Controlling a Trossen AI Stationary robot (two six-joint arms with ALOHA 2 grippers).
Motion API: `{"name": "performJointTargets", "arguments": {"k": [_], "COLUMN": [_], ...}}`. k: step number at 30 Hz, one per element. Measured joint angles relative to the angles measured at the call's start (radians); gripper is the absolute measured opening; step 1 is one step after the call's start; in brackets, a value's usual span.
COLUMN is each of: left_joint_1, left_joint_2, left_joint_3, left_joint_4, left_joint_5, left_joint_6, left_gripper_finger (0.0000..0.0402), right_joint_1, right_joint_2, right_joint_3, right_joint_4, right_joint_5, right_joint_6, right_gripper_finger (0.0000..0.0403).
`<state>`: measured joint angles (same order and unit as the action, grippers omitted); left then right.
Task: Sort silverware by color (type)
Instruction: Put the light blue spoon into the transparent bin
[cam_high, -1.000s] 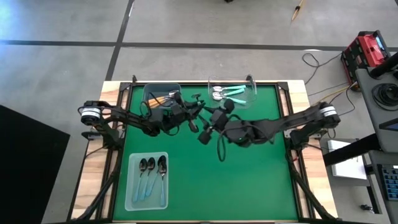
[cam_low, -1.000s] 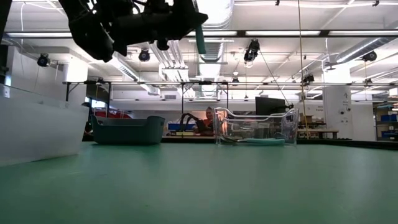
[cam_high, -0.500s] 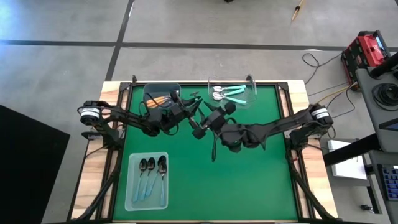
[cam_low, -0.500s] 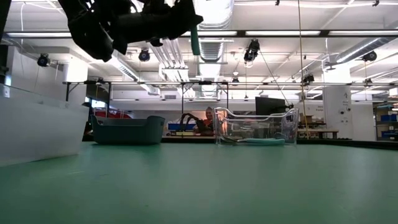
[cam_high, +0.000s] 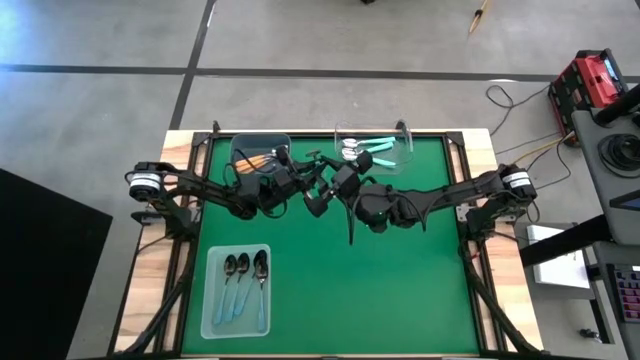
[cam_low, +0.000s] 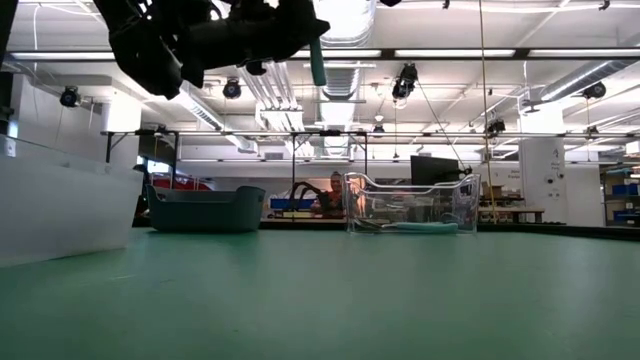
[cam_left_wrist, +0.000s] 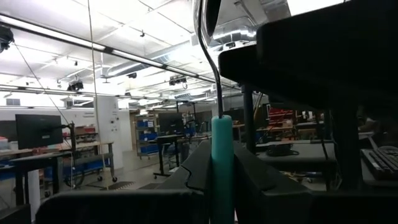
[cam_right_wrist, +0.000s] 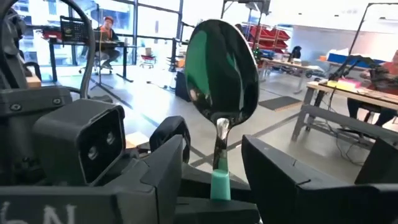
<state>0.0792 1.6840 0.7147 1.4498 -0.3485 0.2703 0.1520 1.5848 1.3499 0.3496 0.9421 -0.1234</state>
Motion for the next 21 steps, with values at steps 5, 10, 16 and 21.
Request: {"name": "performJointTargets", "arguments": {"k": [5,10,16,21], "left_joint_1": [0.0,-0.005,-0.005,-0.006], "left_joint_2": [0.004,0.004,0.004,0.004], "left_joint_3": [0.001,0.005,0.005,0.005], "left_joint_4": [-0.001,-0.008,-0.008,-0.009], "left_joint_5": [0.0,0.0,0.0,0.0], "left_joint_6": [0.0,-0.027,-0.027,-0.024], "left_gripper_finger": [0.0019,0.0019,0.0019,0.0019], "right_joint_1": [-0.019,-0.045,-0.05,-0.063], "right_joint_2": [0.0,0.0,0.001,0.014], "right_joint_3": [0.0,0.0,0.0,0.0], "right_joint_4": [0.0,-0.01,-0.022,-0.028], "right_joint_5": [0.0,-0.011,-0.019,-0.035], "right_joint_6": [0.001,0.001,0.002,0.005], "right_gripper_finger": [0.0164,0.016,0.0158,0.0148]}}
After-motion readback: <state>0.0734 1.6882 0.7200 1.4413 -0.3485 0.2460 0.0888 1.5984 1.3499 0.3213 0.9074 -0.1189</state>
